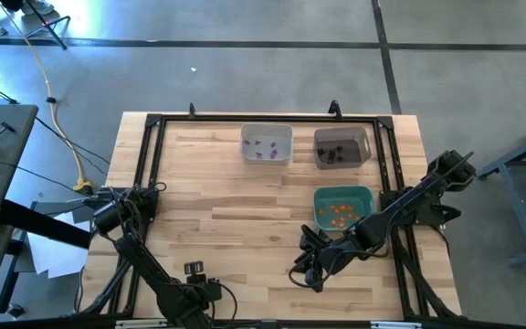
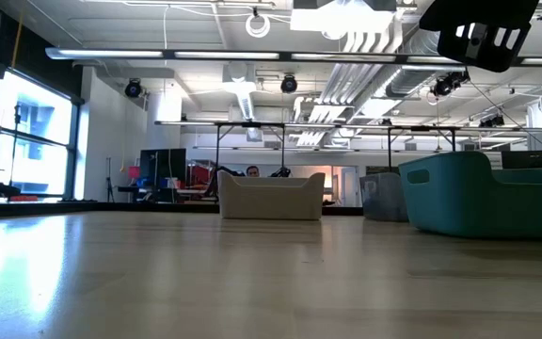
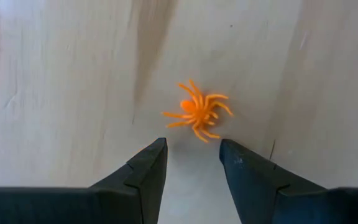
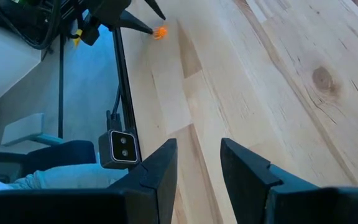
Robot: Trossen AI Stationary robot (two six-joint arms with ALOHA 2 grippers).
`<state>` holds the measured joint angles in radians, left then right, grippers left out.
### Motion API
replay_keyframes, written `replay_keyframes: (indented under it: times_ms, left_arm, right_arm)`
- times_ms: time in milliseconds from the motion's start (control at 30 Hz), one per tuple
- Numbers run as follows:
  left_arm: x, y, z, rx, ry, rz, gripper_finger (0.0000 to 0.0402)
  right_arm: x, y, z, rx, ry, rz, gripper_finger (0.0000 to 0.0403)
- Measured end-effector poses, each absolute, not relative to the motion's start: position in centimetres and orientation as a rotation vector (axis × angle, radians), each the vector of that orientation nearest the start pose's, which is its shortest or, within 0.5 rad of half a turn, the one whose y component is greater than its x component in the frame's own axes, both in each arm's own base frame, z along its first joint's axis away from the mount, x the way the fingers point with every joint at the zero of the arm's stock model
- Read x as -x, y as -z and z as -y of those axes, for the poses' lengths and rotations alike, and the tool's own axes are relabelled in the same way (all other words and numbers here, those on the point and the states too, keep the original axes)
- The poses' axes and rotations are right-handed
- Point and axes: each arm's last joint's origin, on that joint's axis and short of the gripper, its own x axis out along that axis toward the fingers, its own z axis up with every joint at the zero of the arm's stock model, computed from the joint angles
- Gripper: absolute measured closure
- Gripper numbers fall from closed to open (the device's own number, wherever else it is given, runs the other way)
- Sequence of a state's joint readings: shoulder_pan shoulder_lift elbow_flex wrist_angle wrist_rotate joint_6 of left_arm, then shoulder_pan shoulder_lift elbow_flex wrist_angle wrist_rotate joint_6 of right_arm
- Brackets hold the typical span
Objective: Sort Halloween decoration
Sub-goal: Put the orange spider toy into the green bin
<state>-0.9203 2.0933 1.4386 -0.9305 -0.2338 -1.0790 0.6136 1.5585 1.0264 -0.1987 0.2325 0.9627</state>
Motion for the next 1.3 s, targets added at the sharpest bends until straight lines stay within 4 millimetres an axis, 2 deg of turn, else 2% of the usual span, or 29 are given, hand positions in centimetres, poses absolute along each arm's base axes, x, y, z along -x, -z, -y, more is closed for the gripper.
replay_keyframes:
  times_ms: [467,1300]
  left_arm:
    - [-24.2,-13.6,29.3,0.024,-0.235,-1.413,0.025]
    - [-25.9,-13.5,28.2,-0.108,-0.05,-1.46,0.025]
  right_arm:
    - [-27.3,-23.1,-18.4,-0.612,-0.013,-0.772,0.0286]
    - [-27.3,-23.1,-18.4,-0.612,-0.013,-0.772,0.0286]
